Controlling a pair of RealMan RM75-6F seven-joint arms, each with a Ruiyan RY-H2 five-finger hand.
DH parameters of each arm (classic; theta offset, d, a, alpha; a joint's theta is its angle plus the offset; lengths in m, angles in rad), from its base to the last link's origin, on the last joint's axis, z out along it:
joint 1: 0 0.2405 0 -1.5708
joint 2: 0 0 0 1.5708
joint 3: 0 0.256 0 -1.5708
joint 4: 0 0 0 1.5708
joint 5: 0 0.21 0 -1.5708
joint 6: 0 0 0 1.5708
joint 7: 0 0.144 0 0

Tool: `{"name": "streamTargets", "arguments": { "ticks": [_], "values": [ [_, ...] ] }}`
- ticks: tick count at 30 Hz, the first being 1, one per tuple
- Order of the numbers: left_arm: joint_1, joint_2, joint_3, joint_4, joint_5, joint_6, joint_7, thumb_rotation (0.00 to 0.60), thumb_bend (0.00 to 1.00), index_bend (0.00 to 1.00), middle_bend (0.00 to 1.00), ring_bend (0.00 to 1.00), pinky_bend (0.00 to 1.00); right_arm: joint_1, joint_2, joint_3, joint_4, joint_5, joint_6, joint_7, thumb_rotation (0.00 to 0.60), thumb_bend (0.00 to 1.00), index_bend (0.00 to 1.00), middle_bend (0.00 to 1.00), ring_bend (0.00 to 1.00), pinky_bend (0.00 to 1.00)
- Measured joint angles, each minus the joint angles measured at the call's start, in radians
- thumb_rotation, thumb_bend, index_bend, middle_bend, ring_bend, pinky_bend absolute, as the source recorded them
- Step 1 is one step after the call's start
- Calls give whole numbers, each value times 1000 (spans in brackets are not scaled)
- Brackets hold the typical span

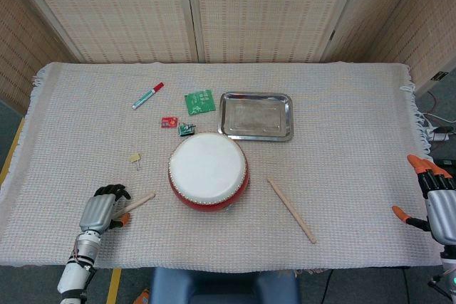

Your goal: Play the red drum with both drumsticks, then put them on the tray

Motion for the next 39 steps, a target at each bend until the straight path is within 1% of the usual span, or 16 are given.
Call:
{"name": "streamTargets", "arguments": {
  "ticks": [6, 11, 19, 27, 33, 36, 39],
  "values": [
    [-20, -28, -4, 21, -53, -10, 40, 600, 332, 402, 186, 132, 148, 0, -1, 0, 7, -4, 1, 15, 600, 62, 50, 101, 0, 168],
    [-30, -54, -4, 55, -72, -6, 50, 600, 336, 451, 190, 132, 148, 2, 0, -4, 10, -4, -5, 29, 600, 62, 66, 101, 0, 168],
    [-31, -72, 5, 81, -56, 2, 18, 600, 387, 546, 223, 138, 168, 3, 0, -7, 16, -8, -8, 47, 600, 62, 67, 101, 0, 168],
    [-32, -73, 19, 92, -30, -5, -14, 600, 421, 584, 253, 150, 175, 4, 3, -11, 21, -13, -10, 66, 600, 62, 67, 101, 0, 167],
    [-18, -70, 23, 98, 33, 24, -88, 600, 424, 607, 293, 181, 199, 0, 5, -11, 23, -19, 0, 81, 600, 62, 68, 101, 0, 167],
    [-6, -66, 23, 108, 78, 44, -173, 600, 426, 615, 318, 202, 225, -3, 5, -11, 23, -21, 7, 85, 600, 62, 69, 101, 0, 166],
    [12, -55, 23, 118, 128, 70, -291, 600, 426, 617, 335, 212, 240, -5, 7, -11, 22, -23, 14, 87, 600, 62, 69, 101, 0, 165]
  ]
}}
